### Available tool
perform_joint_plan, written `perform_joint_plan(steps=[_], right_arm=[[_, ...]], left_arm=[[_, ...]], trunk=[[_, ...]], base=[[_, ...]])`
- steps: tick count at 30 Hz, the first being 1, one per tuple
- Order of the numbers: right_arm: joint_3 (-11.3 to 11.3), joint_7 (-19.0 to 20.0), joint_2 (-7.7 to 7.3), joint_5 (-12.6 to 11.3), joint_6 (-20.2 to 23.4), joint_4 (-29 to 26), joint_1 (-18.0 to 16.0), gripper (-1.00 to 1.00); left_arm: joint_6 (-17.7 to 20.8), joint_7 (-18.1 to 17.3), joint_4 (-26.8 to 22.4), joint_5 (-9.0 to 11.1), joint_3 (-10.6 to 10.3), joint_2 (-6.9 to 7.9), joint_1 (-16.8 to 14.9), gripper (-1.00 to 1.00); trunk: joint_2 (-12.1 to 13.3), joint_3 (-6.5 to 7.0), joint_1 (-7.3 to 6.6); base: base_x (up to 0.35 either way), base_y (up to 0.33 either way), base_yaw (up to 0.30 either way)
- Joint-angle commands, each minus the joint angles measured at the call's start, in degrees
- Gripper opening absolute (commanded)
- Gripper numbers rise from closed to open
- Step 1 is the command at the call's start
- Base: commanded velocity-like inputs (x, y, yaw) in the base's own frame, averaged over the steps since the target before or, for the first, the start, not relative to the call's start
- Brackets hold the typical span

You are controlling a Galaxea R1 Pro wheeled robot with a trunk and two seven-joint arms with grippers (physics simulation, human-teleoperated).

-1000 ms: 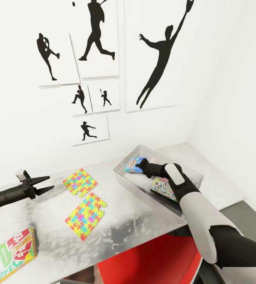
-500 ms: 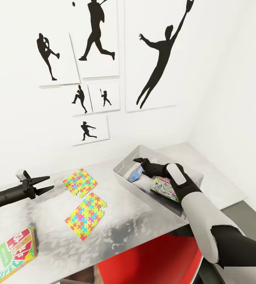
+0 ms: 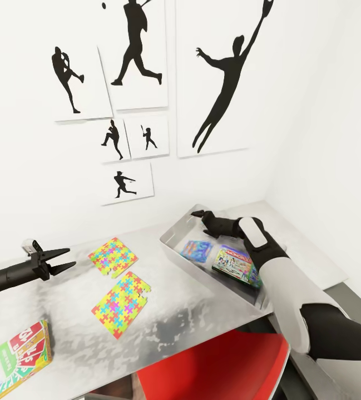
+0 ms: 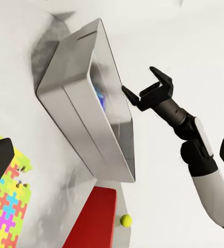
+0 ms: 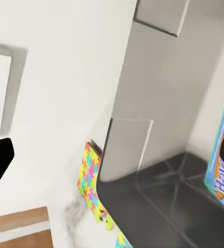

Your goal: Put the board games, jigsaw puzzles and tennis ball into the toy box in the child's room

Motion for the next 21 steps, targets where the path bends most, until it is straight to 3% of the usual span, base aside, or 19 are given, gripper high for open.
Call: perform_joint_plan(steps=[1, 6, 21], right_arm=[[-0.1, -0.3, -0.13, -0.1, 0.4, 0.0, -0.2, 1.0], [-0.1, -3.7, -0.7, -0.1, 1.8, 0.0, -1.0, 1.0], [0.0, -4.1, -0.79, -0.1, 2.0, -0.1, -0.9, 1.0]], left_arm=[[0.6, -0.2, 0.0, 0.0, 0.0, 0.0, 0.0, 1.0], [0.6, -0.2, 0.0, 0.0, 0.0, -0.01, 0.0, 1.0], [0.6, -0.2, 0.0, 0.0, 0.0, -0.02, 0.0, 1.0]], trunk=[[-0.1, -0.1, 0.03], [-0.1, -0.1, 0.03], [-0.1, -0.1, 0.03]], base=[[0.0, 0.0, 0.0], [0.0, 0.0, 0.0], [0.0, 0.0, 0.0]])
